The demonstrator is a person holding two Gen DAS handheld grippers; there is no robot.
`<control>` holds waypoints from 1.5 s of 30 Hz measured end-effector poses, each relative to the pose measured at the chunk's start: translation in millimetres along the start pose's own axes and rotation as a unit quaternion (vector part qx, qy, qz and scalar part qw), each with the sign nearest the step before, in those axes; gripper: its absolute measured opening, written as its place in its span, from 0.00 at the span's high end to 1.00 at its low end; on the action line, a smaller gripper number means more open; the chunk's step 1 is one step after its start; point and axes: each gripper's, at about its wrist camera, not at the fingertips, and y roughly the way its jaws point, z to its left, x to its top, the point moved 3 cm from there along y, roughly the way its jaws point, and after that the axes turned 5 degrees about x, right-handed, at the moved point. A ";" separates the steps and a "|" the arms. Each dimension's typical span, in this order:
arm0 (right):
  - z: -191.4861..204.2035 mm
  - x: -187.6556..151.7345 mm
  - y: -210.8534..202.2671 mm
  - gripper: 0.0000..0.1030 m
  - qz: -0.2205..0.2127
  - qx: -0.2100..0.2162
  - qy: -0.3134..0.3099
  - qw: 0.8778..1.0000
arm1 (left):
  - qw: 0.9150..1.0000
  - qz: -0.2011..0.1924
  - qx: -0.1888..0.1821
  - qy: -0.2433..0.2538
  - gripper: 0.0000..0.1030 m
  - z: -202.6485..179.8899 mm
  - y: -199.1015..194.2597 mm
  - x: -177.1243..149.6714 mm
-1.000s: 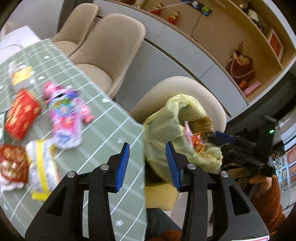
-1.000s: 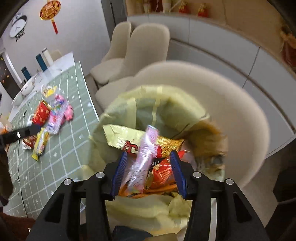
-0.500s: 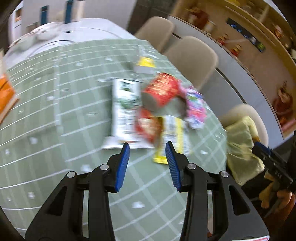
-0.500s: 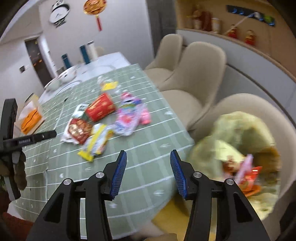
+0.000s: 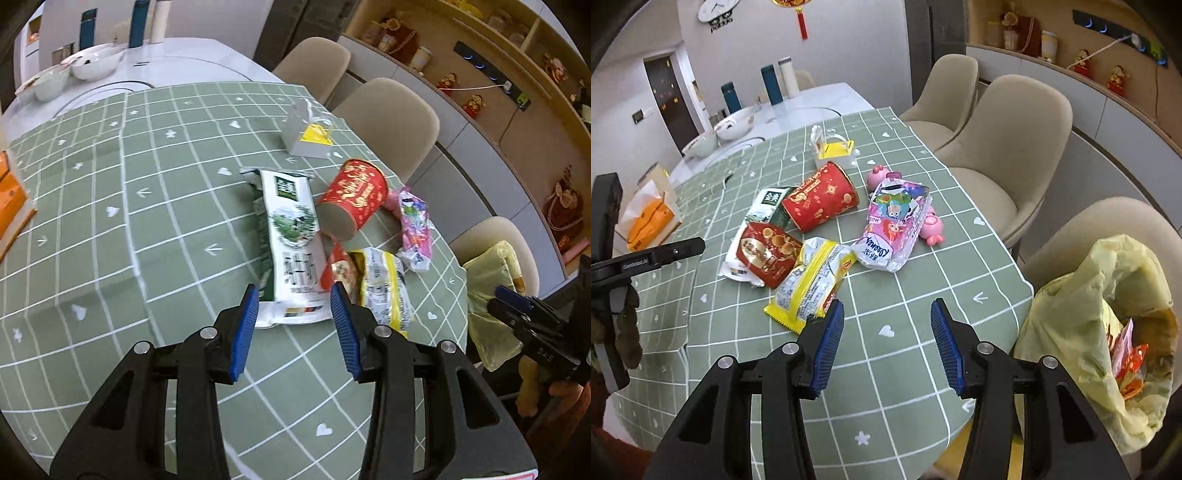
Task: Collect trash
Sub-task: 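Move both open tools back over the table of snacks, then grasp the yellow-white wrapper with right tool while left tool reaches the red cup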
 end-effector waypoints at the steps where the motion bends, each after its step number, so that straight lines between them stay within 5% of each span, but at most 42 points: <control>1: 0.6 2.3 5.3 0.55 0.003 0.005 0.005 1.000 | 1.000 0.003 -0.005 0.000 0.62 -0.9 2.7 -0.5; 6: 22.1 8.2 51.9 0.55 0.042 0.100 0.025 0.994 | 1.000 0.020 -0.004 -0.014 0.62 5.6 11.5 -2.8; 14: 46.9 24.0 118.4 0.60 0.076 0.065 0.005 0.995 | 0.999 0.021 0.004 -0.050 0.62 30.5 6.8 -5.6; 20: 41.9 16.7 106.7 0.79 0.085 0.065 -0.002 0.994 | 0.998 0.033 0.006 -0.054 0.62 33.6 15.3 -8.1; 27: 20.1 -12.8 63.8 0.80 0.083 0.053 0.001 0.995 | 0.999 0.033 -0.007 -0.041 0.62 19.9 22.9 -0.4; 36: 3.9 -34.6 41.7 0.80 0.063 0.048 0.037 0.996 | 0.998 0.004 -0.023 0.053 0.62 -30.6 31.2 30.3; 45: 6.6 -45.1 24.6 0.80 0.049 0.040 0.023 0.998 | 0.986 -0.001 -0.014 0.166 0.62 -91.9 77.5 89.4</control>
